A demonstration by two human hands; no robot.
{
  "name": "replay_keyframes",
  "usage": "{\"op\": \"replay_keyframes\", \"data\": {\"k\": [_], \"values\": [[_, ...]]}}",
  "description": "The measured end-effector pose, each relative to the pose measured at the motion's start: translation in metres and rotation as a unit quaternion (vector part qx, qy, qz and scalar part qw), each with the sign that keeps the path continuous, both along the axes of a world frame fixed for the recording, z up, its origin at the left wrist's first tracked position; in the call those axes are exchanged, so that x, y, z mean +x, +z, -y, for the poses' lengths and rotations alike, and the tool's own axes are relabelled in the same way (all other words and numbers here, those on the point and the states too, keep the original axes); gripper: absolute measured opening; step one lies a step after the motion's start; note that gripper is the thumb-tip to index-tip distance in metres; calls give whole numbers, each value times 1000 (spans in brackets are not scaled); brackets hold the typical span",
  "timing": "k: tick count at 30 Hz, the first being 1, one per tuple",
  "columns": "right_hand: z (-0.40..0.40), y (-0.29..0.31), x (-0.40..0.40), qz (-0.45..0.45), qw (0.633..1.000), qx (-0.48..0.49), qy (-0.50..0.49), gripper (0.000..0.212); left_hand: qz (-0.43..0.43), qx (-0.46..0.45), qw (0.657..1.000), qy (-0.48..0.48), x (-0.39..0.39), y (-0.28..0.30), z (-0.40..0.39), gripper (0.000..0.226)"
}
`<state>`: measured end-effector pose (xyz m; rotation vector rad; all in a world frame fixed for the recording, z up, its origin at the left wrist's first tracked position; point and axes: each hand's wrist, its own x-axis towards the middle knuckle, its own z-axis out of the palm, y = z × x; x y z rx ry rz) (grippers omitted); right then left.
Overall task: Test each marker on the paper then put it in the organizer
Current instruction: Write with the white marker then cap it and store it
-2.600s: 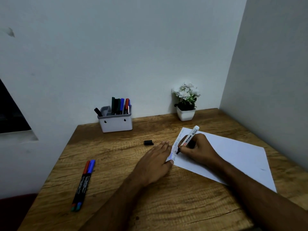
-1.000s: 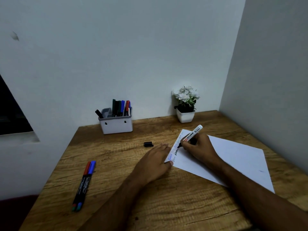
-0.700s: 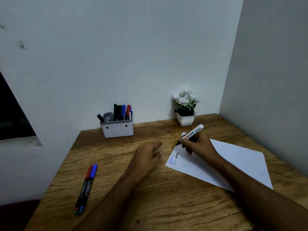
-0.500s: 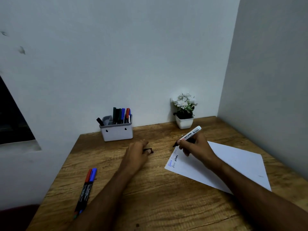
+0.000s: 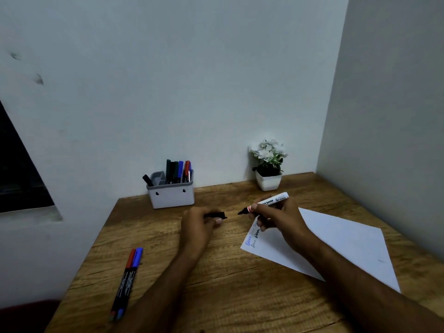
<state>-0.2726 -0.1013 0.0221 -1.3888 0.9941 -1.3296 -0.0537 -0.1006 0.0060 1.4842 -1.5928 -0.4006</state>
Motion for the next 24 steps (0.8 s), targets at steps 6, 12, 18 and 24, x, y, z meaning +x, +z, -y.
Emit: {"op": "replay_keyframes", "data": {"k": [6, 12, 18, 24], "values": [[-6, 2, 9, 29, 1000, -3, -5, 14, -90, 17, 995, -34, -9, 5, -12, 26], [-10, 3, 12, 25, 1000, -12, -5, 14, -115, 13, 991, -72, -19, 12, -21, 27], [-7, 3, 11, 52, 999, -11, -10, 22, -112, -27, 991, -68, -35, 21, -32, 23], [-3, 10, 20, 72, 996, -25, -43, 18, -87, -68, 993, -32, -45, 31, -34, 24]]}}
